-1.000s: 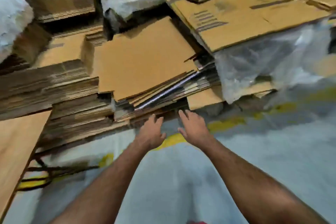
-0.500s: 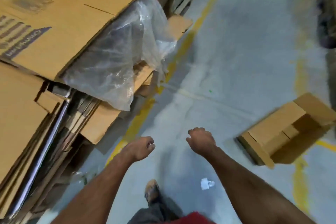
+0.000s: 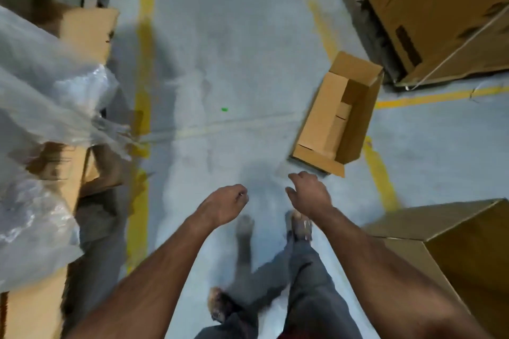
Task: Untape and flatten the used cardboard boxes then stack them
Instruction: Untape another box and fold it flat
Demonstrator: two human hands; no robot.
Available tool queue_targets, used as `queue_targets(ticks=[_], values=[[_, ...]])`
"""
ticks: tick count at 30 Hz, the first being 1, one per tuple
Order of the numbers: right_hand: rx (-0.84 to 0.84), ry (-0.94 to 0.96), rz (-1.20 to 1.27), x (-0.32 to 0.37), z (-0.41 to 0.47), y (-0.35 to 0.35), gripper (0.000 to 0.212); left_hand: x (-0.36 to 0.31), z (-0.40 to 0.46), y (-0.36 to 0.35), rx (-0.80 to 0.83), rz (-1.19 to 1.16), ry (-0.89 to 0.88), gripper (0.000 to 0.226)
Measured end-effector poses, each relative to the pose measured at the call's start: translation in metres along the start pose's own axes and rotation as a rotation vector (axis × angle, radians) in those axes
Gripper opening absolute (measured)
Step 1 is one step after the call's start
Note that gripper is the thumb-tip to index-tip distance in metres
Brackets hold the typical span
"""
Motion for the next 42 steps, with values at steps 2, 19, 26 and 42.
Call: queue_targets(ticks=[2,19,26,42], values=[[-0.003,-0.065,0.053,-0.036,0.018,-0.008,0.045,-0.022,0.040,-0.010,0.027,0.008,-0.025,0.031],[-0.128,-0.528,0.240,-0.319,0.277,-0.125,0.050,-0.140,0.480,-0.200,0.001,0.135,0.012,0.042],[-0.059,-0.643,0.435,-0.386,0.337,-0.186,0.037,-0.136,0.601,-0.293,-0.087,0.338,0.051,0.068],[-0.071,-0.633,0.384,-0.411,0.344,-0.192,0.048,-0.089,0.607,-0.239,-0.380,-0.049,0.418,0.038]])
Point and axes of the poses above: each hand's wrist, its own z-axis towards the middle knuckle, its own y-axis out of the back of the hand, x = y × z, the point moved 2 cm from there along z, towards the middle knuckle, and after that the axes turned 5 degrees about -z, right-handed, at the moved point
